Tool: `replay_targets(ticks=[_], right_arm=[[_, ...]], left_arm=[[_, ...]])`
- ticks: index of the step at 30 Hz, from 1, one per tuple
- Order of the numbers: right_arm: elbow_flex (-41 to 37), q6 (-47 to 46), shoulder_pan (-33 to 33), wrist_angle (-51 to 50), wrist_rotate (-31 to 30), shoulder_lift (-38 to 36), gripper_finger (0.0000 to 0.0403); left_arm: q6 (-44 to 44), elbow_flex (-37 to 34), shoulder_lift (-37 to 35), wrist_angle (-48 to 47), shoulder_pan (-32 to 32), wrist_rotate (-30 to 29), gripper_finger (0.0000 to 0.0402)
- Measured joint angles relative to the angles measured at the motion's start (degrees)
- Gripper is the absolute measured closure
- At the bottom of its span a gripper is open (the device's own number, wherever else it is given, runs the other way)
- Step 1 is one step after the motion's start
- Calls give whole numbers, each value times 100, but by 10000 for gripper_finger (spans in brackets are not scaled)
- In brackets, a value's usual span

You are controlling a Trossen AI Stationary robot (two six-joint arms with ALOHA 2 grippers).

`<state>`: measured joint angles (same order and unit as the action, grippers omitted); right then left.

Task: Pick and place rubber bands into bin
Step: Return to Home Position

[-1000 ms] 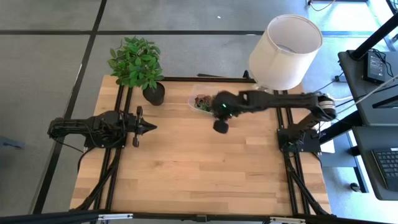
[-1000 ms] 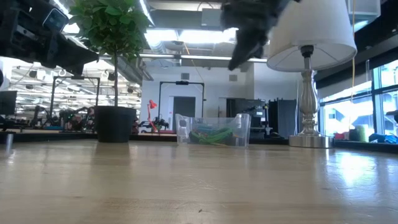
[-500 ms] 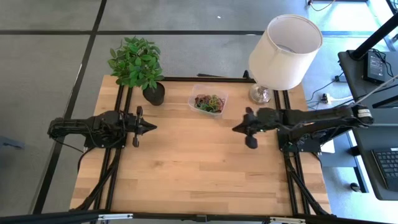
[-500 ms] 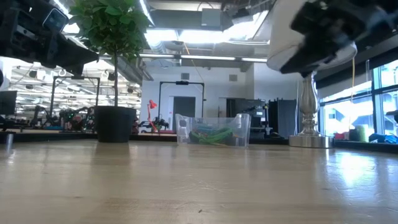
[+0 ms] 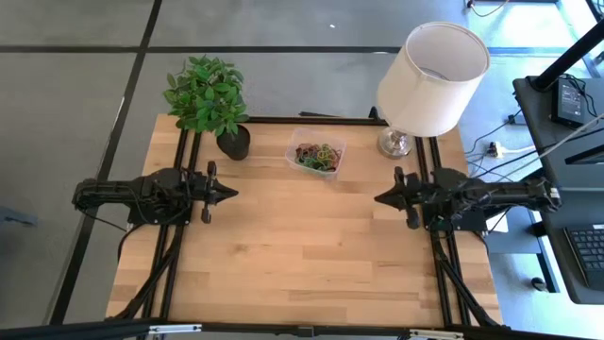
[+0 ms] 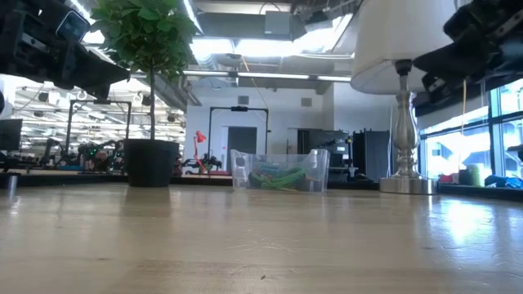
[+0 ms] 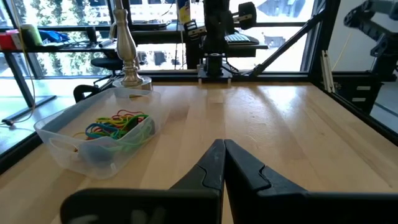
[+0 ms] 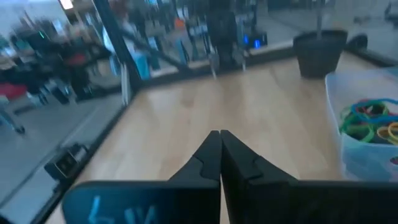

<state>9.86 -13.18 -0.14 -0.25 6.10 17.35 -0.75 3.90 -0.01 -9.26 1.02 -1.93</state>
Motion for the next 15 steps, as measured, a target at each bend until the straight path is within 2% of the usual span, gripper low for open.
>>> replay_targets(ticks=[9, 15], right_arm=[[-517, -95, 0, 108, -44, -1698, 403], [-943, 100, 0, 682, 87, -1736, 403]], left_arm=[[1, -2, 0, 0, 0, 2, 398], [0, -2, 0, 2, 0, 0, 398]])
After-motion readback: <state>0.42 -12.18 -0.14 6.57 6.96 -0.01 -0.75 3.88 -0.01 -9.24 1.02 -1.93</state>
